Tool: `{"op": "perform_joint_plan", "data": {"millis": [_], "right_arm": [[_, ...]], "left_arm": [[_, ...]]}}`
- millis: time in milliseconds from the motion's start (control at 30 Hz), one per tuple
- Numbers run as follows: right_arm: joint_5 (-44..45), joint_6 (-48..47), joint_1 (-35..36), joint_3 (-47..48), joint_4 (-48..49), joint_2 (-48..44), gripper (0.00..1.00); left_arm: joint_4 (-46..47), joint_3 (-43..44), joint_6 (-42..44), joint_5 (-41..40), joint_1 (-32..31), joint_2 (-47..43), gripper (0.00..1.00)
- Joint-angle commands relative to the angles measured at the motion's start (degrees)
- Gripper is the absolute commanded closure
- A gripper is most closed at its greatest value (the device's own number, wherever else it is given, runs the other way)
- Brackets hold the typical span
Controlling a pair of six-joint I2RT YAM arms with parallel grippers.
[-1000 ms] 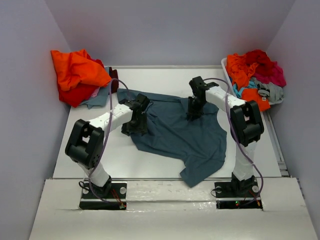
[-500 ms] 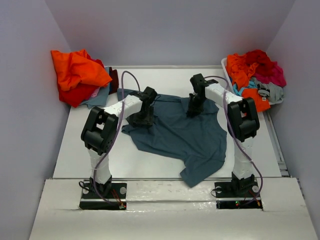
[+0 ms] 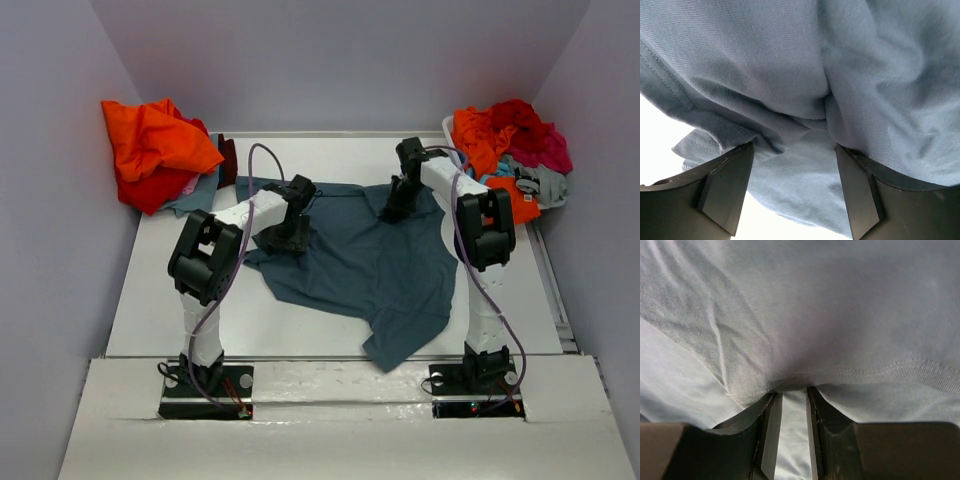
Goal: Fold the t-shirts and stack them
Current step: Flatten the tshirt out
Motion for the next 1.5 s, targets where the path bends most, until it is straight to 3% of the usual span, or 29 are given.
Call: {"op": "perform_joint_plan", "data": {"millis": [0,367,533,833,1067,1267,1467], "right_arm": [[-1.13,0.17,-1.89,6.89,-1.16,2.53,0.68],[-2.89,-0.97,-5.85,25.44,-7.13,13.42,0.68],[-3.68,-0.88,-7.69,33.7,-9.85,19.32,0.67],[-5.44,-1.76,-10.68,35.74,-8.45,22.66,0.67],[-7.28,-4.31,-10.68,34.43,-6.0,18.54,0.63],[-7.64,-5.89,-10.07,32.4,-5.38,10.81,0.46],[-7.46,-6.77,-8.31,30.29,-5.73,4.13,0.4]], "left_arm": [[-1.34,-0.47,1.73,0.93,-0.24,2.01,0.2],[-2.22,1.46,3.31,1.63,-0.24,3.77,0.2],[-4.06,8.83,3.66,3.38,-0.24,8.33,0.19],[-7.23,22.2,3.84,3.03,-0.24,17.48,0.19],[-6.88,21.77,2.7,3.3,-0.24,16.0,0.19],[-4.07,16.67,1.38,-0.39,-0.24,8.79,0.19],[-3.54,16.32,1.55,-5.4,-0.24,2.38,0.18]]}}
